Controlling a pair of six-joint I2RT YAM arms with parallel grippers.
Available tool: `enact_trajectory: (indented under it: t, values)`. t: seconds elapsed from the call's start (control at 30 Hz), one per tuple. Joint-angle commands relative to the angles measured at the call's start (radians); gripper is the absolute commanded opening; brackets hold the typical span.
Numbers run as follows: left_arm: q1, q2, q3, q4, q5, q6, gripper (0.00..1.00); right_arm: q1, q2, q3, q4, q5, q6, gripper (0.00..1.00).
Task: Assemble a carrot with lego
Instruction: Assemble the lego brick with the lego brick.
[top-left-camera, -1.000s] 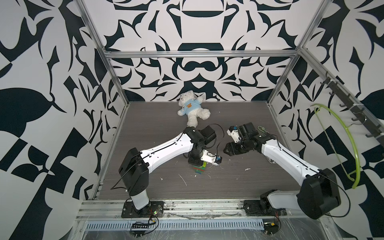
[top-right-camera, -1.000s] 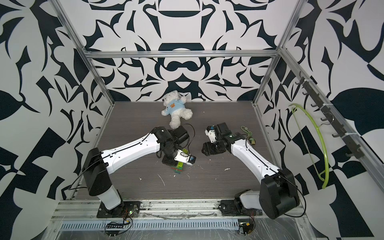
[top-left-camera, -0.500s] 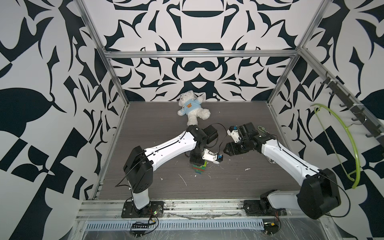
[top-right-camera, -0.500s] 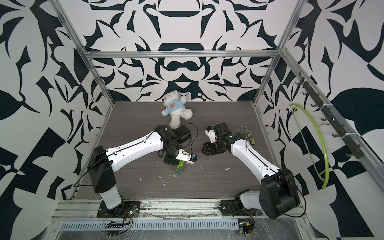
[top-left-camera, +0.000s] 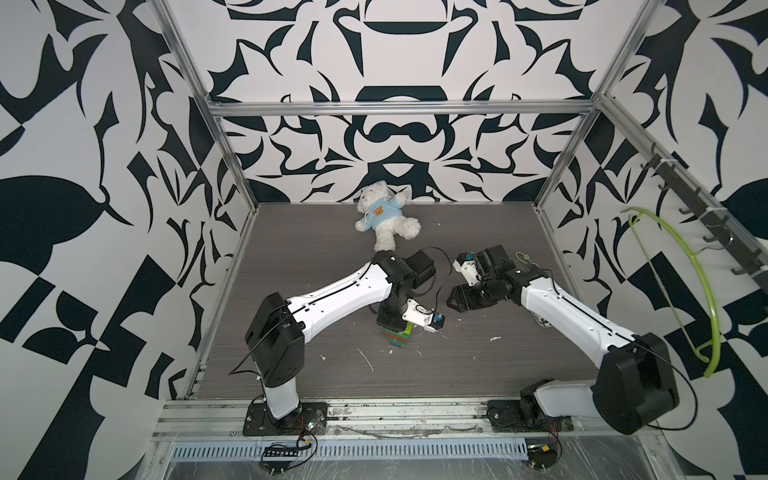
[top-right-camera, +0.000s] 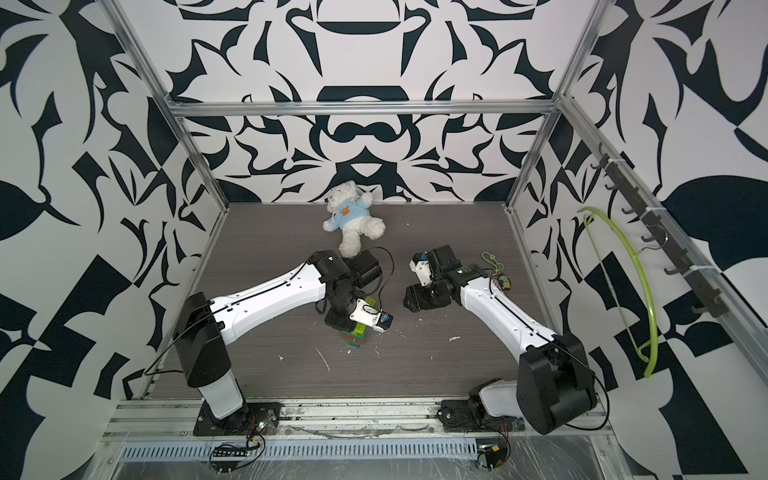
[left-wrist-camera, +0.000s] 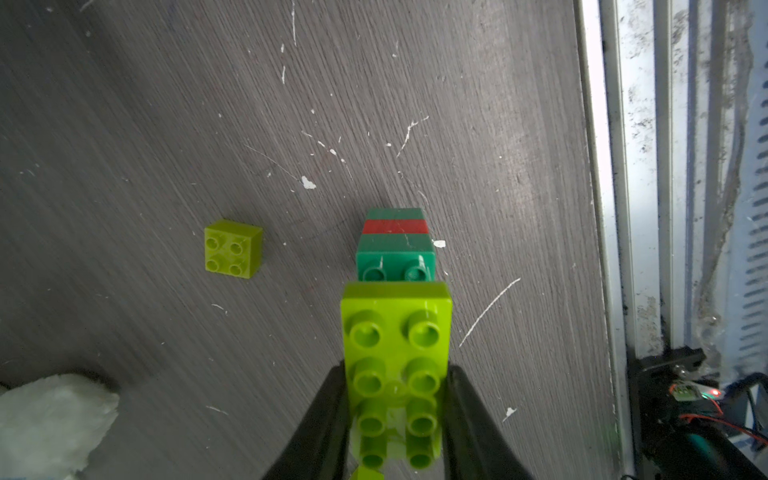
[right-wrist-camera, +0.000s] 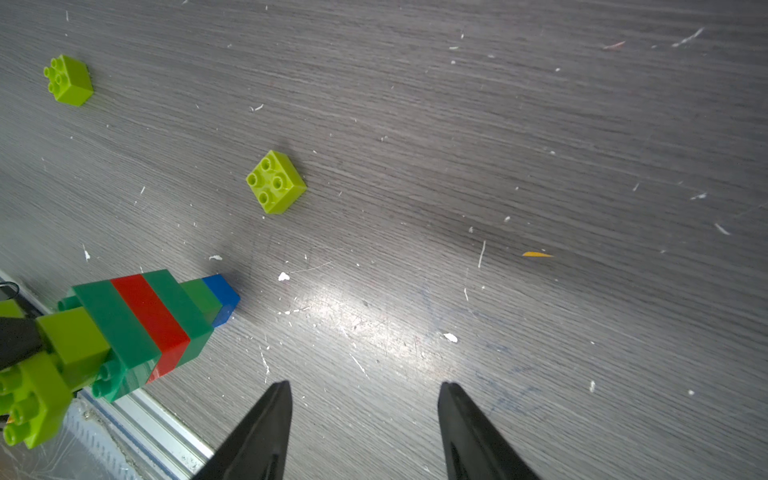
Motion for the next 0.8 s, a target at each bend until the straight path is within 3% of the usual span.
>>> enact_trajectory:
  t: [0.0, 0.1, 0.77]
  values:
    - [0.0, 0.036, -0.013, -0.039, 0.014, 0.019, 0.02, 0.006, -0.012, 0.007, -0.003, 0.007, -0.009, 0.61]
    - [-0.003, 0.006, -0.011, -0.003, 0.051, 0.011, 0.04, 0.006, -0.004, 0.007, -0.001, 0.0, -0.007, 0.61]
    - [-0.009, -0.028, -0.004, -0.012, 0.014, -0.034, 0.14, 0.005, -0.004, 0.004, 0.004, -0.006, -0.006, 0.61]
